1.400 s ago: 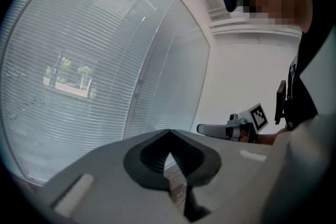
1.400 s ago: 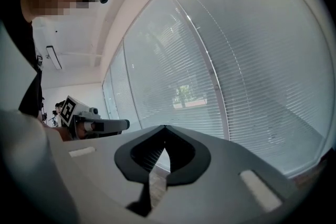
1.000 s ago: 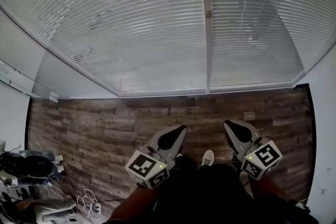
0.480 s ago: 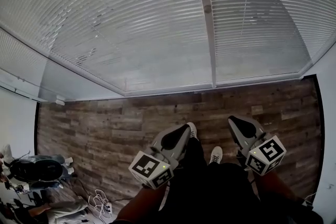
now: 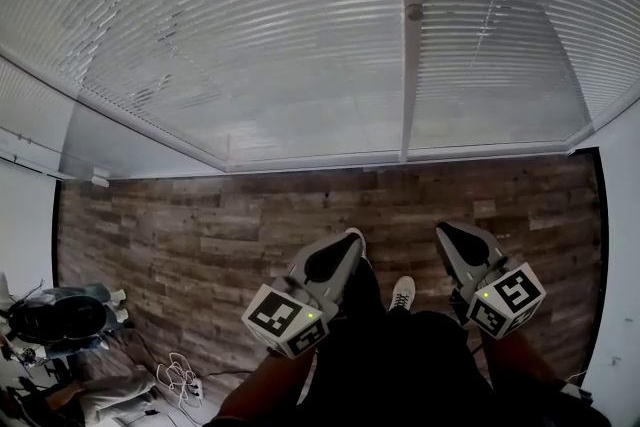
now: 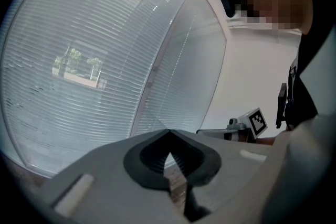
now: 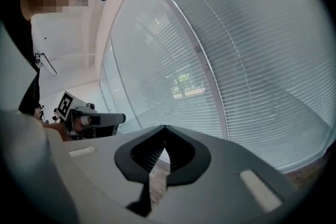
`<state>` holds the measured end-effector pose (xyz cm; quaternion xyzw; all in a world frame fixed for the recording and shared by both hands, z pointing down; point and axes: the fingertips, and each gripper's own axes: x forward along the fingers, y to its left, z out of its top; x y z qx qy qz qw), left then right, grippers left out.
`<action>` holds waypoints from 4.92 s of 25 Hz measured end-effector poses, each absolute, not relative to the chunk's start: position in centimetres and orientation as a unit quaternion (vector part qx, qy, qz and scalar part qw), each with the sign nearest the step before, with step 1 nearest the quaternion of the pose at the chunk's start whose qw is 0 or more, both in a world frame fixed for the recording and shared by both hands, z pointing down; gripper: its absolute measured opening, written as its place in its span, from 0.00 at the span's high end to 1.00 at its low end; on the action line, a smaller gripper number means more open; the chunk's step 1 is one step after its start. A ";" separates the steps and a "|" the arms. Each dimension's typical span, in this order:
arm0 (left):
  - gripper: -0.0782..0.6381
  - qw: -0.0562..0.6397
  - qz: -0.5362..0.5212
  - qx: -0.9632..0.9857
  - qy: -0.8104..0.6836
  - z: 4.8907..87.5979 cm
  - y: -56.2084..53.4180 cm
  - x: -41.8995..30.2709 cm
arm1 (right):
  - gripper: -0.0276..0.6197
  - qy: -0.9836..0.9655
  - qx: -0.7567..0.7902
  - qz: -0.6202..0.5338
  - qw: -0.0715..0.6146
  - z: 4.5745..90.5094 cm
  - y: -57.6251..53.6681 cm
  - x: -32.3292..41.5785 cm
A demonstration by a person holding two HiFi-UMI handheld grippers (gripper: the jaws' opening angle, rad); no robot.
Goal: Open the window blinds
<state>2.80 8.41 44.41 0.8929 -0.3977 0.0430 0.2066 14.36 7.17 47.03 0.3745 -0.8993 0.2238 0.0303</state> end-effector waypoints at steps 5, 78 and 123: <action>0.89 0.206 0.039 0.895 -0.395 44.4 5.8 1.2 | 0.92 -0.899 0.376 0.221 0.031 46.8 4.4 12.6; 0.89 0.105 0.022 0.927 -0.360 38.8 -18.9 -2.0 | 0.92 -0.884 0.466 0.044 0.000 37.5 -19.5 12.9; 0.89 0.116 0.006 0.935 -0.336 39.6 -18.0 -7.9 | 0.71 -0.786 0.614 -0.027 0.067 32.5 -26.3 13.5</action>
